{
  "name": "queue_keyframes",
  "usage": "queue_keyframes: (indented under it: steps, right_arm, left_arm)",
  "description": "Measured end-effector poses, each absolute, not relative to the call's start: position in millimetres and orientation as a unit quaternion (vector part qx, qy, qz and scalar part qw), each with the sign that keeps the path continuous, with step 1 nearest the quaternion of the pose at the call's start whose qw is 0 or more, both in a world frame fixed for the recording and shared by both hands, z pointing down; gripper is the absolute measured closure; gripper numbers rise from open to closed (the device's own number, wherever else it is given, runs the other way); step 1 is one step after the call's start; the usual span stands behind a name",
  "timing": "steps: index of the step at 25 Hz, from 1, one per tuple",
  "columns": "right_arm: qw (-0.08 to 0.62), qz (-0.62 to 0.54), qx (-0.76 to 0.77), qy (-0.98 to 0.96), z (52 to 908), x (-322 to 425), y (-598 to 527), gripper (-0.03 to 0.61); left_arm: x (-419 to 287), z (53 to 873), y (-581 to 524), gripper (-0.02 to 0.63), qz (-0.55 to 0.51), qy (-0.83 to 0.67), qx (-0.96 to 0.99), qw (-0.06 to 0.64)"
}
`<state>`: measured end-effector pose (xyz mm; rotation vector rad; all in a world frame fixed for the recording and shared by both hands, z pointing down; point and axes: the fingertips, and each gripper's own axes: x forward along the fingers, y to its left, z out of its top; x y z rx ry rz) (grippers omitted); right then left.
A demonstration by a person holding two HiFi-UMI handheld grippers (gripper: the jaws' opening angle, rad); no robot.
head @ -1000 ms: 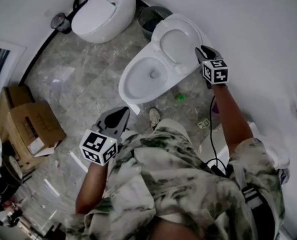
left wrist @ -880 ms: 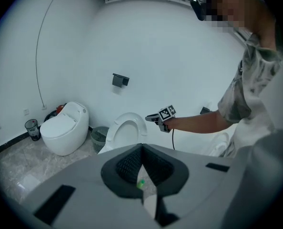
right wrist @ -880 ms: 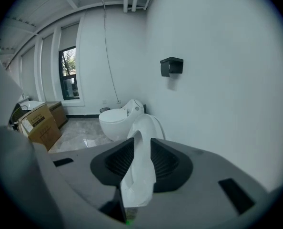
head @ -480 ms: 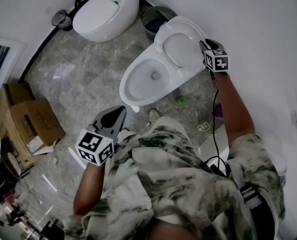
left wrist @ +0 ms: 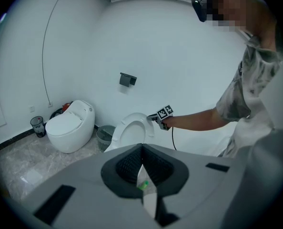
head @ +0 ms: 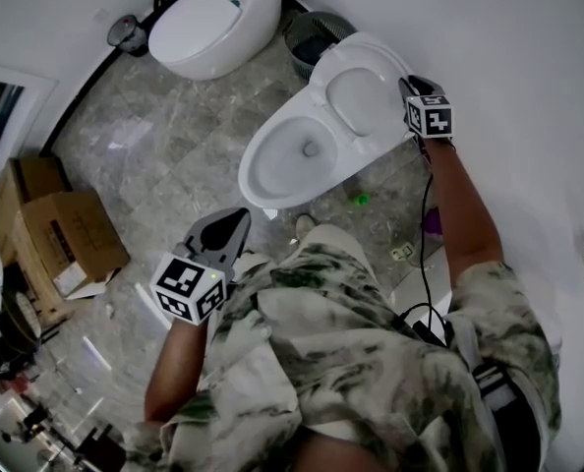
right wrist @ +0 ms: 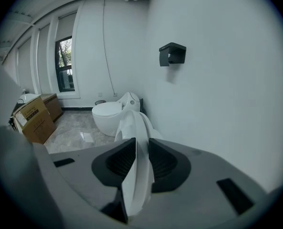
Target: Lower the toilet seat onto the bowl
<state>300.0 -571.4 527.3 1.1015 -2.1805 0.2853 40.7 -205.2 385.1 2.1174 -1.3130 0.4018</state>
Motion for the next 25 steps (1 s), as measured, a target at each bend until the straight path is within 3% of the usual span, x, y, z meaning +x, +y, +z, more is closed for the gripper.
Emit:
queue_keyframes:
  steps: [25]
  right_arm:
    - [0.339,0.116,0.401,-0.843,514,272,-533,0.482]
  left_arm:
    - [18,382,-187,0.591,0.136,-0.502,0.797,0.306]
